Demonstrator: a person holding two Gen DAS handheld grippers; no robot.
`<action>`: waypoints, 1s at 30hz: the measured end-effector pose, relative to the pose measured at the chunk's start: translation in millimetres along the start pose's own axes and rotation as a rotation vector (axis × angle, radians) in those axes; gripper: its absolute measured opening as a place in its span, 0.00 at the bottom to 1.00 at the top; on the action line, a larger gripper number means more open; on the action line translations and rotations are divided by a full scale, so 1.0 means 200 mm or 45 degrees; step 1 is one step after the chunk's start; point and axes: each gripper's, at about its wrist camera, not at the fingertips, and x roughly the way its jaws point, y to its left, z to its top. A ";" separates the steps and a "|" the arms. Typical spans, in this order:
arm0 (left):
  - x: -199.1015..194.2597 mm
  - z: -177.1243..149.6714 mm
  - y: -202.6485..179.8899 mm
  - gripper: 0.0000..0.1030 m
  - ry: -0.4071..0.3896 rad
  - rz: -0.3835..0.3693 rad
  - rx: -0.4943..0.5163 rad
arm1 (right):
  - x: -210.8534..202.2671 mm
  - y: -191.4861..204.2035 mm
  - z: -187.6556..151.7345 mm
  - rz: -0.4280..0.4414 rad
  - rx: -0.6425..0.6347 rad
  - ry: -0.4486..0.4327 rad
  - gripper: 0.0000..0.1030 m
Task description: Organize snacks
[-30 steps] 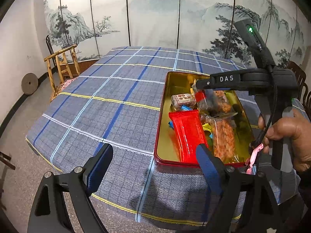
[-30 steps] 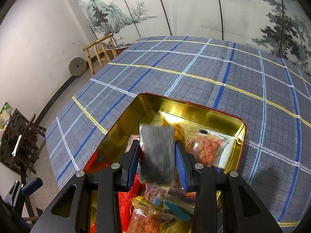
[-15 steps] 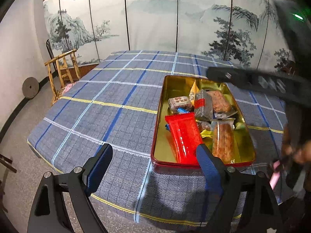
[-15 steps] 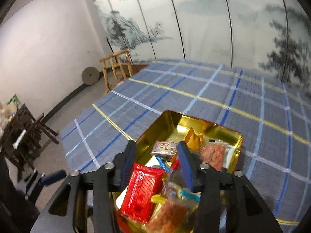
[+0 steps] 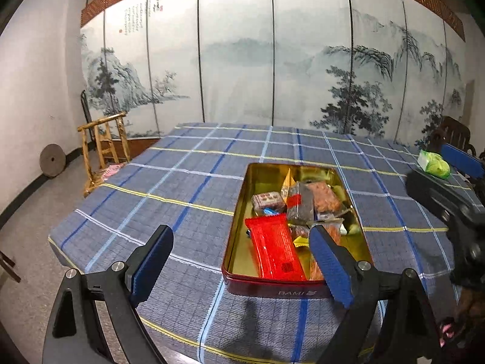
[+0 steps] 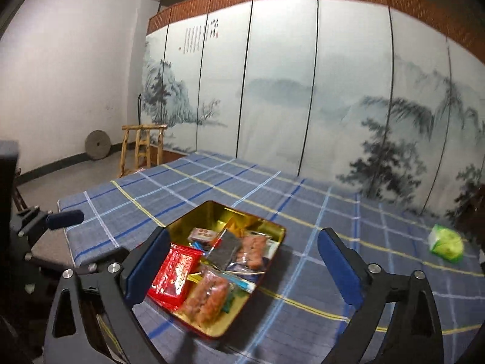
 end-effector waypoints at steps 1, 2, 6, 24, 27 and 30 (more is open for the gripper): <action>-0.02 0.00 0.00 0.86 -0.014 0.002 0.001 | -0.03 0.00 0.00 -0.011 -0.005 -0.012 0.96; -0.04 0.01 -0.01 0.86 -0.040 0.000 0.005 | -0.05 -0.01 0.00 -0.016 -0.006 -0.020 0.96; -0.13 0.04 -0.06 0.90 -0.120 0.013 0.070 | -0.14 -0.03 -0.01 -0.025 0.013 -0.046 0.98; -0.32 0.10 -0.14 0.99 -0.151 -0.017 0.108 | -0.30 -0.07 -0.04 -0.050 0.043 -0.090 1.00; -0.33 0.11 -0.14 0.99 -0.148 -0.013 0.105 | -0.32 -0.08 -0.04 -0.050 0.040 -0.099 1.00; -0.33 0.10 -0.14 0.99 -0.150 -0.013 0.105 | -0.34 -0.08 -0.04 -0.050 0.039 -0.104 1.00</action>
